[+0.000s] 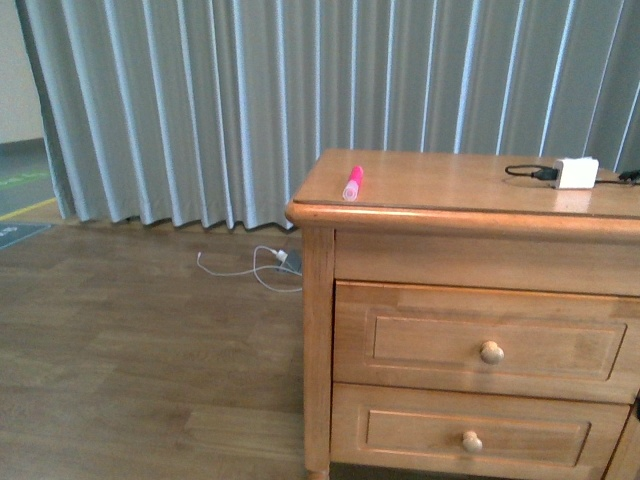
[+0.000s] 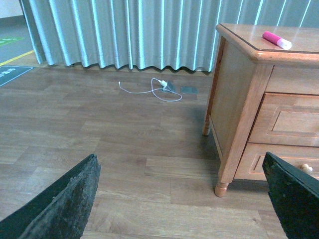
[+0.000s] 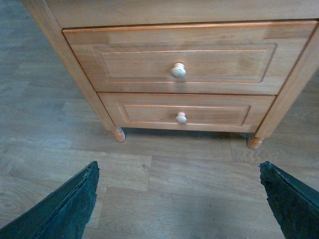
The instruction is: Place pink marker in drawer with both arms
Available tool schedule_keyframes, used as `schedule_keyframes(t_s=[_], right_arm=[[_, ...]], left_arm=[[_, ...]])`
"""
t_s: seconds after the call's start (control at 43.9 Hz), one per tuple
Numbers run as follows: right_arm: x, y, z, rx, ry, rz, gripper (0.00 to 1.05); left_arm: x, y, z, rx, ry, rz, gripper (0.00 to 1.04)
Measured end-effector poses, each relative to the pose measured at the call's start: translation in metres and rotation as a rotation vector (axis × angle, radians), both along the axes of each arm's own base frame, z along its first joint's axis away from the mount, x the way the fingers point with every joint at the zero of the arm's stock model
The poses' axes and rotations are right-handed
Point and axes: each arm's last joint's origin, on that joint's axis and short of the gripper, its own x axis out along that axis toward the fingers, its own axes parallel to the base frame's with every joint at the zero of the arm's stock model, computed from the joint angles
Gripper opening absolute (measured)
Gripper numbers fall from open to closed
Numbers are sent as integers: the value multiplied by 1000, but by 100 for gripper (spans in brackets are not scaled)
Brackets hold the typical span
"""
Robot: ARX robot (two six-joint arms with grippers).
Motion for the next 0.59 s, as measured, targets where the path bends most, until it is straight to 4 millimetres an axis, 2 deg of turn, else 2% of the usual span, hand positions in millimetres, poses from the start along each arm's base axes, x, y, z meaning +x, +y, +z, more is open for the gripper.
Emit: schedule_keyframes(t_s=[0.182, 0.319, 0.592], right_arm=[[61, 31, -8, -21, 36, 28, 96], [112, 52, -28, -37, 43, 7, 96], [181, 69, -65, -85, 28, -39, 96]], left_arm=[[0, 0, 0, 0, 0, 0, 99], [0, 0, 0, 0, 0, 0, 99], [0, 0, 0, 0, 0, 0, 99]])
